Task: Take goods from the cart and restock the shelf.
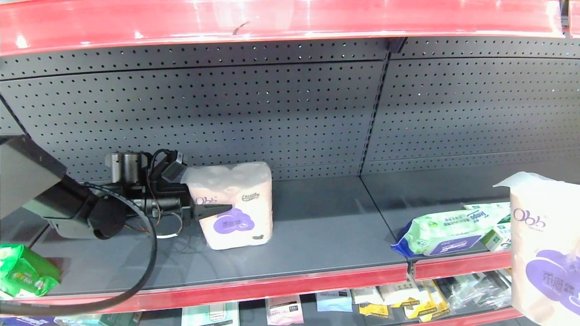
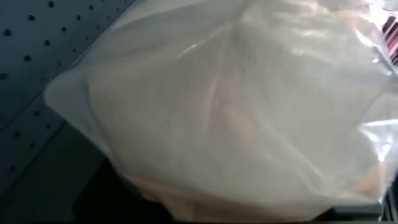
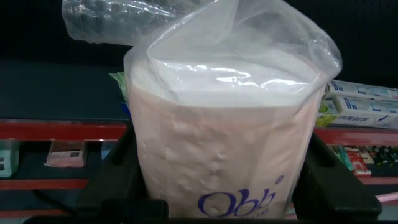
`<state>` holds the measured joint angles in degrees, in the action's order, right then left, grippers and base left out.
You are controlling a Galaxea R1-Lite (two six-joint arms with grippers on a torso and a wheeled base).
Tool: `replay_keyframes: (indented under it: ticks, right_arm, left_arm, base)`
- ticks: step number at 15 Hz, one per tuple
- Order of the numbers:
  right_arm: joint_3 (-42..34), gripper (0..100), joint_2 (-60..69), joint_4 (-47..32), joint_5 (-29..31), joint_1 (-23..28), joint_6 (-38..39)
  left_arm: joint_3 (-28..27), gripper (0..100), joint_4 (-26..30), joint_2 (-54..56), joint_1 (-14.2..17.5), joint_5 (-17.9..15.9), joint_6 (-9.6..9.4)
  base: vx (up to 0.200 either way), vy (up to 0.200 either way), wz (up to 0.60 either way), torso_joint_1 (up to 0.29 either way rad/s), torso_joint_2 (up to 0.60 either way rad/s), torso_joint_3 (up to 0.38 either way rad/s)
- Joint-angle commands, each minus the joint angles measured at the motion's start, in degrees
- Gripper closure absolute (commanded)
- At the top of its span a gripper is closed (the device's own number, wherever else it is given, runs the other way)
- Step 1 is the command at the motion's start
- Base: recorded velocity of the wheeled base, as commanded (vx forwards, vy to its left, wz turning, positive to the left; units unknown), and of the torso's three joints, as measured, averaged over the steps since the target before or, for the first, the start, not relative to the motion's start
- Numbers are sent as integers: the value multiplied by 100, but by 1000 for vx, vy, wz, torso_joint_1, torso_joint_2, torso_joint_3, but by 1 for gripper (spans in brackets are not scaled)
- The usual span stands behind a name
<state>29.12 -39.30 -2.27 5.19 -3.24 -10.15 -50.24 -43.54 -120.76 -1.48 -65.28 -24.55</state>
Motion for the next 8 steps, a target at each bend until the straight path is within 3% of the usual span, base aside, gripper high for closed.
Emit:
replay_keyframes:
  ticks: [1, 8]
  right_arm:
    - [23, 100, -95, -2, -1, -1, -4]
    - [50, 100, -130, -2, 8, -1, -4]
  left_arm:
    - [409, 100, -225, 193, 68, -55, -50]
    - [1403, 100, -761, 466, 68, -494, -155]
  base:
    - [0, 0, 0, 0, 0, 0]
    - [0, 0, 0, 0, 0, 0]
